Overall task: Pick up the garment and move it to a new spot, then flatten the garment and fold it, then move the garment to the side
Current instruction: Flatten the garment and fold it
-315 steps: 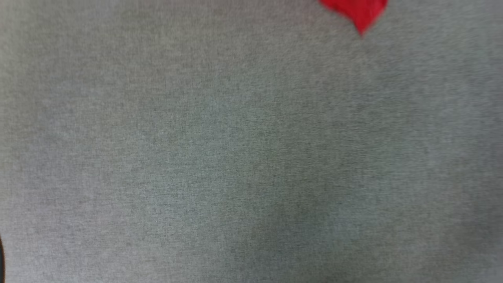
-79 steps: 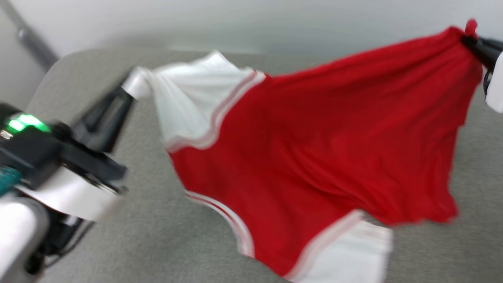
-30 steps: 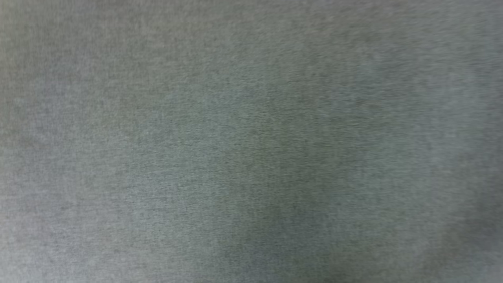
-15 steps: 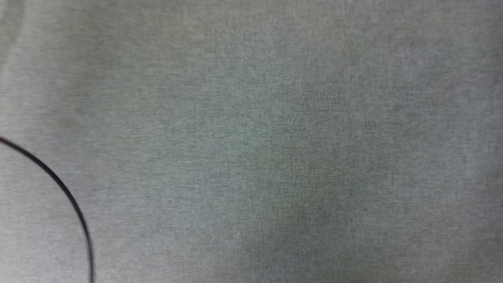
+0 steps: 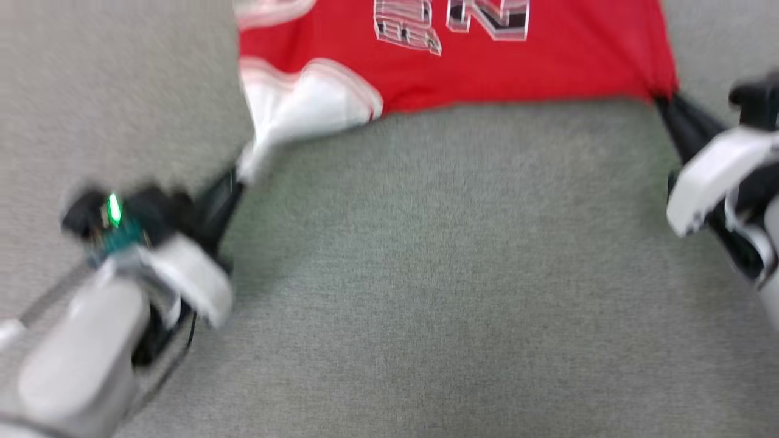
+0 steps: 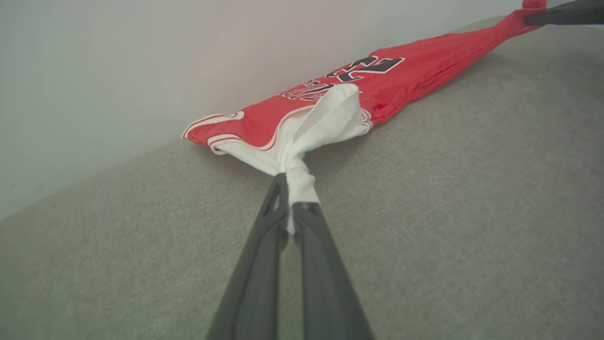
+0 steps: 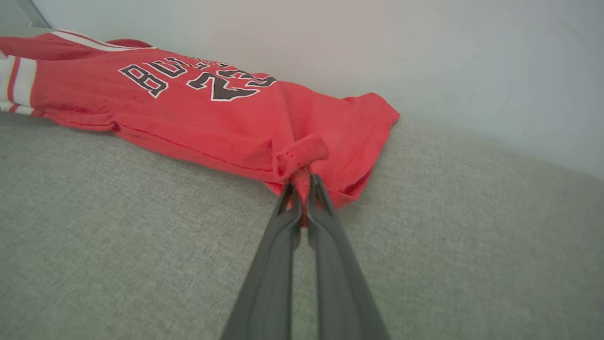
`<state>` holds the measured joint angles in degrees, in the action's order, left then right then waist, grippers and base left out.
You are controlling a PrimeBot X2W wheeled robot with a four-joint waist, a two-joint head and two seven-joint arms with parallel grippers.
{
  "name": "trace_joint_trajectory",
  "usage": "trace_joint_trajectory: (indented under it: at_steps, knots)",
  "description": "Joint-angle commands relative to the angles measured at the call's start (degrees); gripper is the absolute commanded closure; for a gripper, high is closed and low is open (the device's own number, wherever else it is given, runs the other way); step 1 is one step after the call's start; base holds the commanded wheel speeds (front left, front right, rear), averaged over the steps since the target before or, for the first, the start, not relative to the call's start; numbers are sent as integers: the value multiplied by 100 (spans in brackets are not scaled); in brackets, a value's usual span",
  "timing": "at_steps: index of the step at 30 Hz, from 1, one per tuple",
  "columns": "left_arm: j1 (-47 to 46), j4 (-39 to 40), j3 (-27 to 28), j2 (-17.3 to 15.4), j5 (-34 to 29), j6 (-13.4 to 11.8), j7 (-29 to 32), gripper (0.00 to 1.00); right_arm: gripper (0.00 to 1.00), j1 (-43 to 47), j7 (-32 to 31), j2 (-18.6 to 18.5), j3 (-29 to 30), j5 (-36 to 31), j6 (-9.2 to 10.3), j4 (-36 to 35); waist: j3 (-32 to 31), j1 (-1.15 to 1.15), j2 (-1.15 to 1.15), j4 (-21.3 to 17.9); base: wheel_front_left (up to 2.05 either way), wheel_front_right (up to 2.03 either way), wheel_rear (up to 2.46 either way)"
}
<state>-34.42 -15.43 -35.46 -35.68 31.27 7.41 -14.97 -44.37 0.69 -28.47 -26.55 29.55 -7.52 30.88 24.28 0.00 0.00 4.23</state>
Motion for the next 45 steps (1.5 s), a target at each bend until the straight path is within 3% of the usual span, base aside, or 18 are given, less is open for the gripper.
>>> trace_joint_trajectory:
  at_steps: [1, 9, 22, 27, 36, 45]
  knots:
    - [136, 35, -45, -64, 9, 4, 28, 100, 100, 145, -12, -56, -26, 50, 6, -60, -330, 0, 0, -7, 0, 0, 0]
    - [1553, 499, -450, -574, 276, -9, 376, 100, 100, 1199, -384, -473, -239, 691, 6, -335, -1004, 0, 0, -14, 0, 0, 0]
    - [3304, 1951, -834, -1386, 866, -340, 1120, 100, 100, 2694, -1219, -1112, -167, 1455, 6, -1278, -1782, 0, 0, -156, 0, 0, 0]
    - [3769, 2443, -965, -1560, 1074, -502, 1323, 100, 100, 3357, -1643, -1274, -46, 1606, 6, -1767, -1902, 0, 0, -205, 0, 0, 0]
    - [3582, 2910, -723, -1702, 843, -756, 1107, 100, 100, 3997, -1888, -1146, 590, 1584, 6, -2432, -1789, 0, 0, -280, 0, 0, 0]
    - [2829, 3169, -107, -1838, 556, -835, 609, 100, 100, 3733, -2275, -955, 1101, 1457, 5, -2977, -1311, 0, 0, -357, 0, 0, 0]
